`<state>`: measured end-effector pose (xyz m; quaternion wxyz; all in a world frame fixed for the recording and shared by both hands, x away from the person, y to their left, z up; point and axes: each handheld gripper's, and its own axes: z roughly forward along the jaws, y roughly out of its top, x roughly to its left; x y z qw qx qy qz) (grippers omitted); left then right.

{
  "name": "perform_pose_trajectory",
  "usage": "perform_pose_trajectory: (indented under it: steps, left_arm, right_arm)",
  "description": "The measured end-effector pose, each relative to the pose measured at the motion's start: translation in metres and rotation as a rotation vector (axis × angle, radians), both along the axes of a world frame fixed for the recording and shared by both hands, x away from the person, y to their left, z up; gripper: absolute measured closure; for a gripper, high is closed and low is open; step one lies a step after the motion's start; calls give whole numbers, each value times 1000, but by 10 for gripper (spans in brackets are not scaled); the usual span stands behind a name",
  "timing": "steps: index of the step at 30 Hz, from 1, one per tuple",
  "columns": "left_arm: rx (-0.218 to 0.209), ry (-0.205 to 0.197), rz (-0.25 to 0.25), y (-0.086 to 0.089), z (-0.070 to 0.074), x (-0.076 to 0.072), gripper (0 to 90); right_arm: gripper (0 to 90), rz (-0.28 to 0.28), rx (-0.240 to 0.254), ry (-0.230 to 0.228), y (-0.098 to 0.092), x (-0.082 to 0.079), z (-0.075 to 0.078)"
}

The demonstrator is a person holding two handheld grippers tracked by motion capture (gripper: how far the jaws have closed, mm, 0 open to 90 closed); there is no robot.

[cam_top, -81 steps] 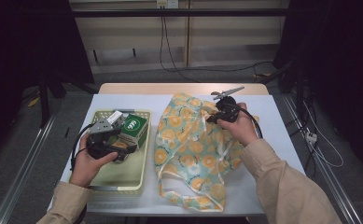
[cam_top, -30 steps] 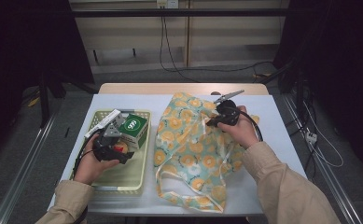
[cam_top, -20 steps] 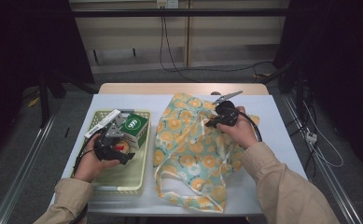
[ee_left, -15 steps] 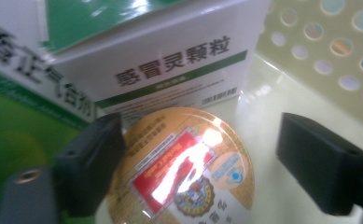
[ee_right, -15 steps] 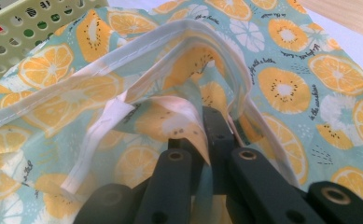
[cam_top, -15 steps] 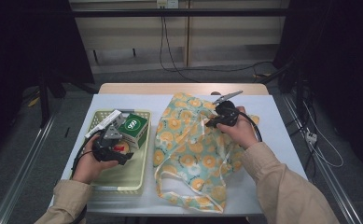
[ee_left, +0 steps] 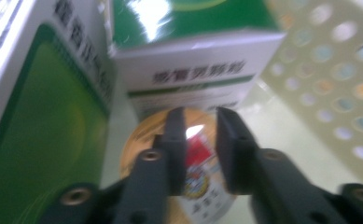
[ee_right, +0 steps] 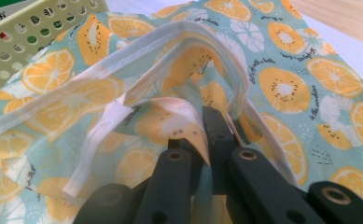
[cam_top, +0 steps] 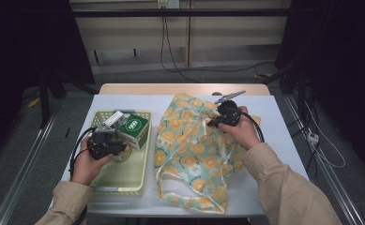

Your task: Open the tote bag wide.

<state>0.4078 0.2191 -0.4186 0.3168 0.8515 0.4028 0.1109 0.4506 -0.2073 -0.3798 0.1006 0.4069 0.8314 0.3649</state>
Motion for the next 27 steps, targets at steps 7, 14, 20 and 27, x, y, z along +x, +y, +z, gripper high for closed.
perform_pose_trajectory:
  steps: [7,14,20,27]
  left_arm:
    - [-71,53,-8,-4,-2,-4,900]
    - [-80,98,-56,-19,-7,-8,900]
    - [-65,84,-56,-20,-9,-10,900]
    - [-71,42,-70,-13,4,-10,900]
  right_arm:
    - [887,-1,2,-3,-1,-1,1]
    - [888,3,-1,-5,1,-1,1]
    - [888,5,0,-4,0,-2,2]
    - [887,7,2,-2,1,-2,1]
